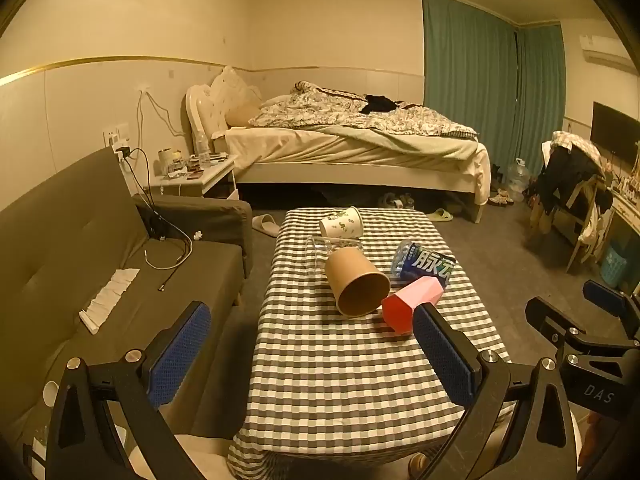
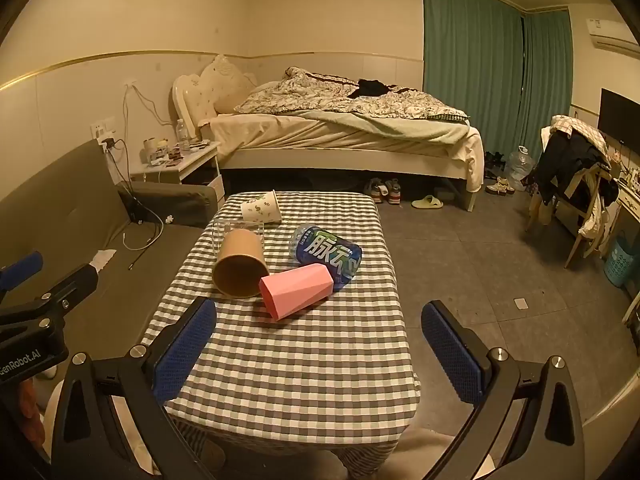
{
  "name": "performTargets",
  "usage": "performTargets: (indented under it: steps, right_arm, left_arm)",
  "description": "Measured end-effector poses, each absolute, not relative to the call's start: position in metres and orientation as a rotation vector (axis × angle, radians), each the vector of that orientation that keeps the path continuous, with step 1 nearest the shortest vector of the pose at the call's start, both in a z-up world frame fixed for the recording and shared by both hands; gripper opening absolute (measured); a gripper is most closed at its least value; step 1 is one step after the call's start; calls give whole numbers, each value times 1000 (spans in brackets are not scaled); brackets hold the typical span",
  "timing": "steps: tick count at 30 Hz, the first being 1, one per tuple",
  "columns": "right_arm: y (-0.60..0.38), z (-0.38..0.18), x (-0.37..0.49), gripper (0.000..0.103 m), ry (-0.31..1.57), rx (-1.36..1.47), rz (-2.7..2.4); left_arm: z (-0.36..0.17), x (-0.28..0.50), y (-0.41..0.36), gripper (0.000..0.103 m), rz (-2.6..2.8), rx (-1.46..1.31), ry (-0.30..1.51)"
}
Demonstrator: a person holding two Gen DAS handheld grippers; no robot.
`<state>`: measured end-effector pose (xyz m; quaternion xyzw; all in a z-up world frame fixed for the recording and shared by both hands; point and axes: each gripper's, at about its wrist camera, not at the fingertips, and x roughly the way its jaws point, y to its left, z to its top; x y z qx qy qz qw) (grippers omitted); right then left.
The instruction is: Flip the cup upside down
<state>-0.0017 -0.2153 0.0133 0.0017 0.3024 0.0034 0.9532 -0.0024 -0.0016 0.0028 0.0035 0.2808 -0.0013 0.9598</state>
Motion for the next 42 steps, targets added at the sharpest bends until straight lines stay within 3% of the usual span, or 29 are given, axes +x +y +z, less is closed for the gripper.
performTargets:
  steps: [42]
  right_arm:
    - [-211, 7, -4, 103, 620, 2, 8]
  left_arm:
    - [4, -4, -1, 103, -4, 6, 570]
